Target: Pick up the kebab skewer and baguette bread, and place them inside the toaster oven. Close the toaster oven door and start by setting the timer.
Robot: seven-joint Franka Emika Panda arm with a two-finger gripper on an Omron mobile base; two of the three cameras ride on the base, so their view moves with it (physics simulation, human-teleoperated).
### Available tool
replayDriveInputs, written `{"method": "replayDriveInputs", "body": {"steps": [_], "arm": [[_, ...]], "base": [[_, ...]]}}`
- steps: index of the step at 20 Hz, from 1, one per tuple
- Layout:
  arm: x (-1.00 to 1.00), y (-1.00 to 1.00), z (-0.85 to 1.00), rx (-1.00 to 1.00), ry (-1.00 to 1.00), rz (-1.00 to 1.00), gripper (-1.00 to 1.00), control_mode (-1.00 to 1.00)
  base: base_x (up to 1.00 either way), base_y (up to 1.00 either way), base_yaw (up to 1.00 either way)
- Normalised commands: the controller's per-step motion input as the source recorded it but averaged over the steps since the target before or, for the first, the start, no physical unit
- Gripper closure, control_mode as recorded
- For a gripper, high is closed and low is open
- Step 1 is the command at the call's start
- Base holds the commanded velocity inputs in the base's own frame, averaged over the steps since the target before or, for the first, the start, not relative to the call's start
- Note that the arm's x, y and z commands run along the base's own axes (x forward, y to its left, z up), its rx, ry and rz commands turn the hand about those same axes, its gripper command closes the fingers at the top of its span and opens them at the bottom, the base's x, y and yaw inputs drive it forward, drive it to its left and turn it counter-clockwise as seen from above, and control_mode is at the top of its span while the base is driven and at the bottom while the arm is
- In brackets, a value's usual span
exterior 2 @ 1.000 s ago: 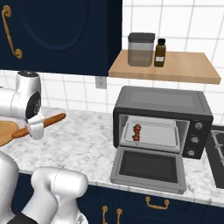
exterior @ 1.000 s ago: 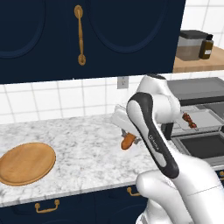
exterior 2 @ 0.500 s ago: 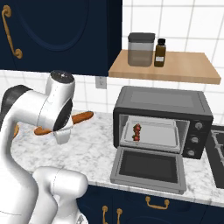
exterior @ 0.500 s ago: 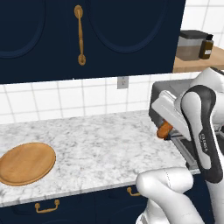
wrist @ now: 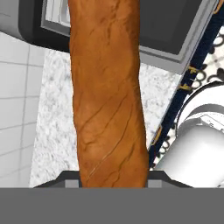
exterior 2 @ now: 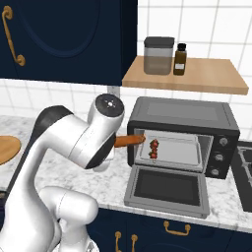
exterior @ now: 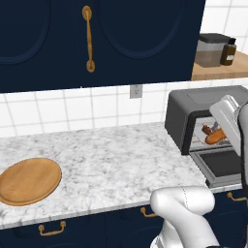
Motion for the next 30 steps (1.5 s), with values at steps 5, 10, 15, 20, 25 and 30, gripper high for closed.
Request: {"method": "replayDriveInputs", "body": {"steps": [5, 10, 15, 20, 25, 30], "arm": [[0.02, -1.0, -0.1, 0.08, -0.05, -0.06, 1.0, -1.0], [0.21, -0.97, -0.06, 0.06, -0.14, -0.01, 1.0, -1.0], [0.57, -0.51, -0.4, 0.01, -0.02, -0.01, 1.0, -1.0], [0.68, -0.07, -0.33, 0.04, -0.01, 0.0, 1.0, -1.0], [0.42, -0.12, -0.51, 0.07, -0.02, 0.0, 1.0, -1.0], [0.42, -0.09, -0.19, 0.01, -0.04, 0.0, 1.0, -1.0]], "base": [[0.0, 0.0, 0.0], [0.0, 0.0, 0.0], [0.0, 0.0, 0.0], [0.0, 0.0, 0.0], [0.0, 0.0, 0.0], [0.0, 0.0, 0.0]]}}
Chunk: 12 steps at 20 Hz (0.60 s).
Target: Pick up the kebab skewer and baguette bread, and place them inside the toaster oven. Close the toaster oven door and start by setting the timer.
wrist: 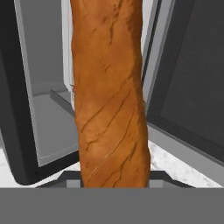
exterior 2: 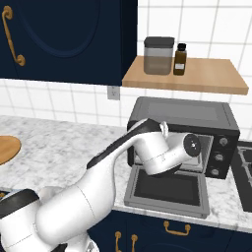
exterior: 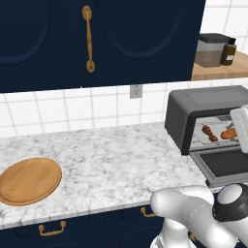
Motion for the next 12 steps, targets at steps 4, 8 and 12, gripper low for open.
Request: {"method": "replayDriveInputs", "body": {"steps": [4, 8, 12], "arm": [[0.27, -0.02, -0.07, 0.0, -0.03, 0.0, 1.0, -1.0], [0.25, -0.05, -0.18, 0.0, 0.0, 0.0, 1.0, -1.0], [0.24, 0.0, -0.2, 0.0, -0.02, 0.0, 1.0, -1.0]], "base": [[0.0, 0.0, 0.0], [0.0, 0.0, 0.0], [0.0, 0.0, 0.0]]}}
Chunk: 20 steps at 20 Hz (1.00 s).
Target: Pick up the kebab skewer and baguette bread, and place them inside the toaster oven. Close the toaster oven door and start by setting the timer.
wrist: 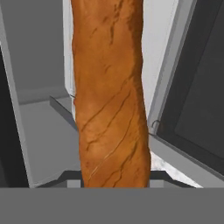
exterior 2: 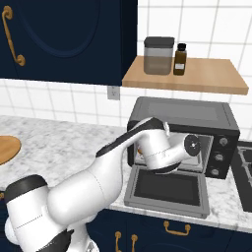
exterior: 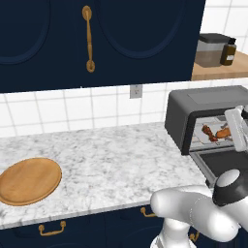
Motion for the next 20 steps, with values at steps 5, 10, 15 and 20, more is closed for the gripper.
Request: {"method": "replayDriveInputs", "body": {"steps": [5, 10, 15, 20], "arm": [[0.24, -0.03, -0.13, 0.0, -0.04, 0.0, 1.0, -1.0], [0.13, 0.0, -0.17, 0.0, -0.05, 0.0, 1.0, -1.0], [0.17, -0.01, -0.23, 0.0, -0.01, 0.0, 1.0, -1.0], [0.31, 0.0, -0.12, 0.0, 0.0, 0.0, 1.0, -1.0]], "base": [[0.0, 0.0, 0.0], [0.0, 0.0, 0.0], [0.0, 0.0, 0.0], [0.0, 0.0, 0.0]]}}
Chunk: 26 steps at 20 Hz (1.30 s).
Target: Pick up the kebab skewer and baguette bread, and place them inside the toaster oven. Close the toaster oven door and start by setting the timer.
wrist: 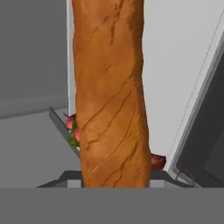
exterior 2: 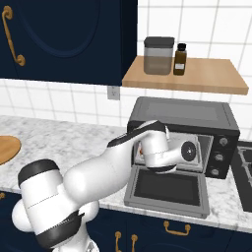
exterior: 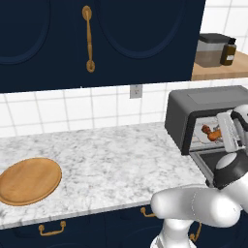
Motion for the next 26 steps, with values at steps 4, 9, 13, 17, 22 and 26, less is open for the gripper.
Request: {"method": "replayDriveInputs", "body": {"steps": [4, 9, 13, 17, 22, 26], "arm": [[0.32, -0.11, -0.01, 0.0, 0.0, 0.0, 1.0, -1.0], [0.07, -0.21, -0.06, 0.0, -0.03, -0.01, 1.0, -1.0], [0.09, 0.0, 0.0, 0.0, -0.03, -0.01, 1.0, -1.0], [0.13, 0.0, 0.0, 0.0, -0.01, -0.03, 1.0, -1.0], [0.12, 0.0, 0.01, 0.0, -0.01, -0.04, 1.0, -1.0], [0.06, 0.0, 0.0, 0.0, 0.0, -0.04, 1.0, -1.0]], "base": [[0.0, 0.0, 0.0], [0.0, 0.0, 0.0], [0.0, 0.0, 0.0], [0.0, 0.0, 0.0], [0.0, 0.0, 0.0], [0.0, 0.0, 0.0]]}}
